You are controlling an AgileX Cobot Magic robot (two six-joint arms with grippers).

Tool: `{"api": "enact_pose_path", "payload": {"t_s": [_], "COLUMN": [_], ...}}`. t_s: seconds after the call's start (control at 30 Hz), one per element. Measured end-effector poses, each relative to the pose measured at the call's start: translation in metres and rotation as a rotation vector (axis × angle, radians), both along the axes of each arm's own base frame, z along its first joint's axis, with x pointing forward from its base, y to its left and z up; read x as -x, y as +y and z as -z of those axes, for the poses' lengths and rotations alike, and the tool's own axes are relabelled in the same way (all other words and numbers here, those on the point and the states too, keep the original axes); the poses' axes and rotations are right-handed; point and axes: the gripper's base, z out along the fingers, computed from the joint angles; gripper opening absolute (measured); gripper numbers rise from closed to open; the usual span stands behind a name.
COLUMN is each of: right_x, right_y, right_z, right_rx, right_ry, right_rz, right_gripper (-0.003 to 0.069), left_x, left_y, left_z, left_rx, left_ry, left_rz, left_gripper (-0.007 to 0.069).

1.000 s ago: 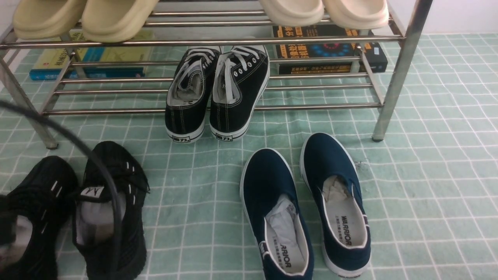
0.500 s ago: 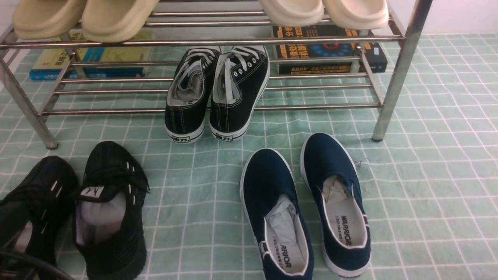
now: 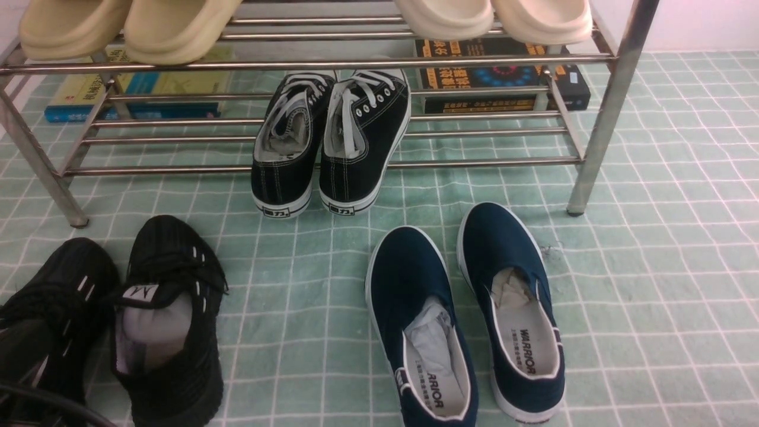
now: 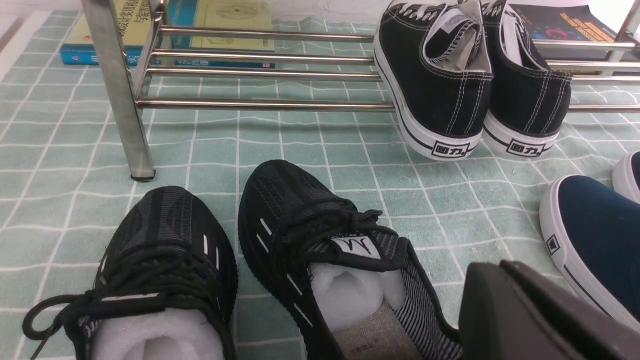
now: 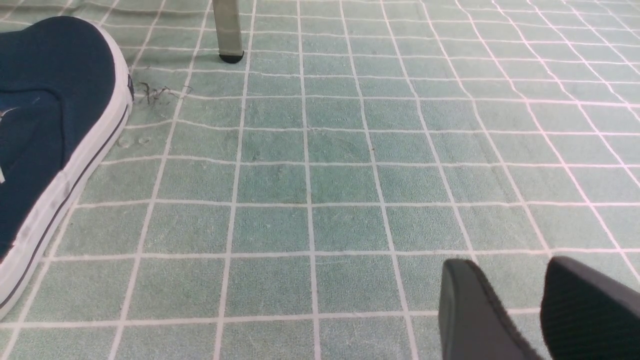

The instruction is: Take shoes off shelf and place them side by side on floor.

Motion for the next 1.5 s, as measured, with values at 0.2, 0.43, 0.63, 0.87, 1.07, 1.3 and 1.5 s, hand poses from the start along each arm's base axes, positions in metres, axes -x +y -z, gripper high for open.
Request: {"api": "enact_pose_path", "payload": {"t_s": [0.2, 0.43, 0.63, 0.87, 1.07, 1.3, 1.5], "right_x": [0.0, 0.0, 0.0, 0.0, 0.0, 0.0, 0.0], "right_y": [0.0, 0.0, 0.0, 0.0, 0.0, 0.0, 0.0], "right_z": [0.0, 0.0, 0.0, 0.0, 0.0, 0.0, 0.0], "right_rx": [0.0, 0.0, 0.0, 0.0, 0.0, 0.0, 0.0], "right_ry": [0.0, 0.0, 0.0, 0.0, 0.0, 0.0, 0.0], "right_rz": [0.0, 0.0, 0.0, 0.0, 0.0, 0.0, 0.0], "right_gripper": [0.0239, 0.0239, 0.0239, 0.0239, 0.0239, 0.0239, 0.0239], "left_x": [-0.002, 0.004, 0.01, 0.014, 0.015, 0.016, 0.016], "left_y": [0.0, 0.005, 0.007, 0.009, 0.015, 0.021, 0.021], "left_z": [0.008, 0.064, 0.086, 0.09, 0.095, 0.095, 0.095], "left_rx": [-0.002, -0.067, -0.113, -0.151, -0.175, -0.166, -0.163], "left_ry": [0.003, -0.013, -0.045, -0.043, 0.026, 0.044, 0.047], "left_rz": [-0.003, -0.038, -0.043, -0.052, -0.142, -0.248, -0.257], "left_gripper": [0.0031, 0.0037, 0.0044, 0.0052, 0.0054, 0.0064, 0.0069]}}
